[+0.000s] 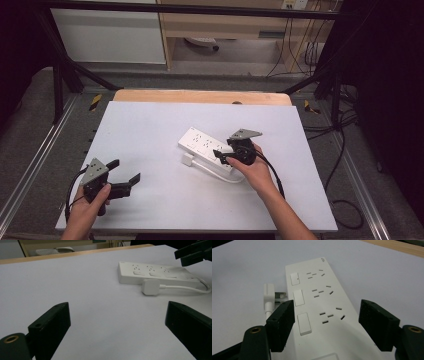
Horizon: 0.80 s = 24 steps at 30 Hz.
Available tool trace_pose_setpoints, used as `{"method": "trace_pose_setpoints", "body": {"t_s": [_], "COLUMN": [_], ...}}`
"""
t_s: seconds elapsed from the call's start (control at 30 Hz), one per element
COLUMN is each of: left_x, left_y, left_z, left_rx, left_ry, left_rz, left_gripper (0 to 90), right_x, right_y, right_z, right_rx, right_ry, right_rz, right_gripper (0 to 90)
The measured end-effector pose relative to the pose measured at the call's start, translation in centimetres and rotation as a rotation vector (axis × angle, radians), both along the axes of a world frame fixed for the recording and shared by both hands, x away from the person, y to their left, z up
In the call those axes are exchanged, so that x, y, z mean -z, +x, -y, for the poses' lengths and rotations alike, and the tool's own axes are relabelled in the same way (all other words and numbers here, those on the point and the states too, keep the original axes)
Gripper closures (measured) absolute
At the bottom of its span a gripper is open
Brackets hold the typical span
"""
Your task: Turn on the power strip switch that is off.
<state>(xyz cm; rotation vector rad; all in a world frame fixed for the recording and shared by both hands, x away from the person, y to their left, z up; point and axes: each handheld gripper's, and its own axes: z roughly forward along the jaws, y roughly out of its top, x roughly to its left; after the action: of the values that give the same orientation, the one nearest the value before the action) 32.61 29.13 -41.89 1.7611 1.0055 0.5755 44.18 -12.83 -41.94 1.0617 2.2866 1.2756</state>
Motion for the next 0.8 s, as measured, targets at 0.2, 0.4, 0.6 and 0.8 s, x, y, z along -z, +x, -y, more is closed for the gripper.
{"method": "trace_pose_setpoints", "body": {"t_s": [0.2,0.4,0.6,0.8], "left_x": [0.0,0.0,0.0,0.0], "left_y": [0.0,0.0,0.0,0.0], "left_z": [0.0,0.0,0.0,0.0], "left_rx": [0.001,0.001,0.002,0.002], "left_ry": [0.001,0.002,0.003,0.003], "left_rz": [0.001,0.001,0.001,0.002], "left_gripper": [6.4,6.4,6.6,6.6], "right_x": [0.3,0.5,0.7,1.0], "right_y": [0.0,-0.1,-0.2,-0.3], "right_z": [-0.3,-0.6,-1.0,-1.3], "right_rx": [-0.021,-0.038,-0.053,-0.064], "right_ry": [-0.001,-0.015,-0.018,-0.029], "right_rz": [-0.007,-0.011,-0.007,0.004], "right_gripper": [34.6,45.4,55.7,65.0]}}
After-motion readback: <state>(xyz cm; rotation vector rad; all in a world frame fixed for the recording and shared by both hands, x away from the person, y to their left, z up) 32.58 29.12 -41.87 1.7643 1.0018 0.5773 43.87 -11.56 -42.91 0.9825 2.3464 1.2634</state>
